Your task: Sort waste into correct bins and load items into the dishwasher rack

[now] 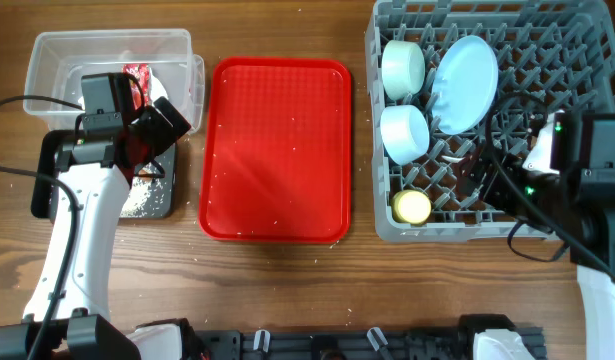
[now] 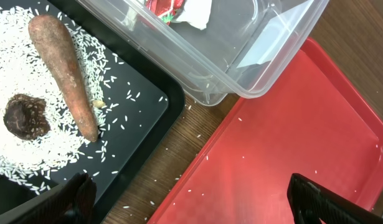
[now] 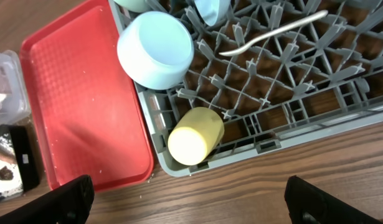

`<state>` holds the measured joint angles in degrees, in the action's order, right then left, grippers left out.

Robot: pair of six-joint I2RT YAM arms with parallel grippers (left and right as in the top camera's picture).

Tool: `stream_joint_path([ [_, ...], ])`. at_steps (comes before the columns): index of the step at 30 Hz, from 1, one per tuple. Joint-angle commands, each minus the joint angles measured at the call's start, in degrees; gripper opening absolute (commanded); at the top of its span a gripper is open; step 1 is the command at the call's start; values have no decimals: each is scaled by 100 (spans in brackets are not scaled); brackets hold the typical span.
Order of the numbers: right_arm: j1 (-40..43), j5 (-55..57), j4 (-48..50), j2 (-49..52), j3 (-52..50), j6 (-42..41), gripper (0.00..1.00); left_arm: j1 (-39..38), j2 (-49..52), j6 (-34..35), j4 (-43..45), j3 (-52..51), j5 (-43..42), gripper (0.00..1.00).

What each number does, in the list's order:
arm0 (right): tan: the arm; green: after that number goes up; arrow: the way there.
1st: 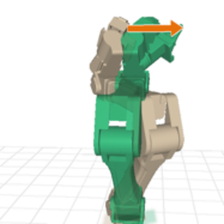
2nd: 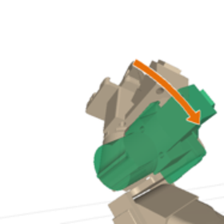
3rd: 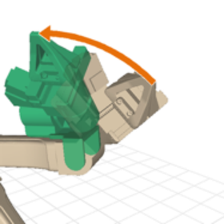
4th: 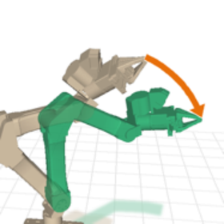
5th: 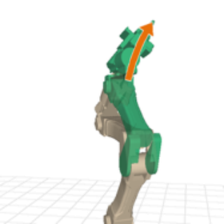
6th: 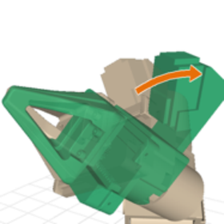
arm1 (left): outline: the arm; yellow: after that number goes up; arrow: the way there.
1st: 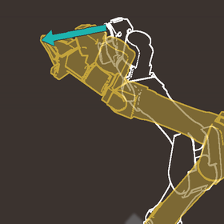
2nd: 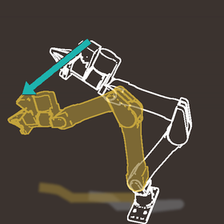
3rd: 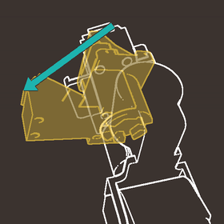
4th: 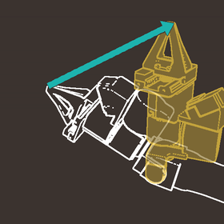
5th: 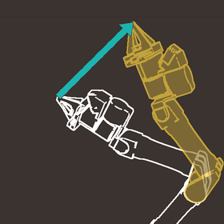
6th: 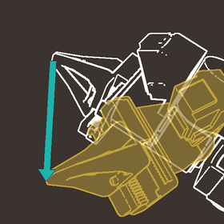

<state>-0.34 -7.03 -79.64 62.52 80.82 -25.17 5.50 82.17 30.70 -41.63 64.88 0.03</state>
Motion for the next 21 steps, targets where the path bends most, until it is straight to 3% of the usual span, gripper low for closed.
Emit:
stream_joint_path([
  [1,-24,144,153,214,26,201,100,-35,-79,-28,-2,70,-46,100],
  [7,-24,103,1792,140,-42,1255,100,-35,-79,-28,-2,70,-46,100],
  [10,-24,118,3093,-538,-765,1611,100,-37,-79,-28,-2,70,-46,100],
  [14,-24,122,5099,-2194,-2994,1679,100,-35,-79,-28,-2,70,-46,100],
  [17,-24,120,6529,-3370,-4715,2184,100,-37,-79,-28,-2,70,-48,100],
  [21,-24,120,7534,-4642,-6441,2212,100,-35,-79,-28,-2,70,-46,100],
])
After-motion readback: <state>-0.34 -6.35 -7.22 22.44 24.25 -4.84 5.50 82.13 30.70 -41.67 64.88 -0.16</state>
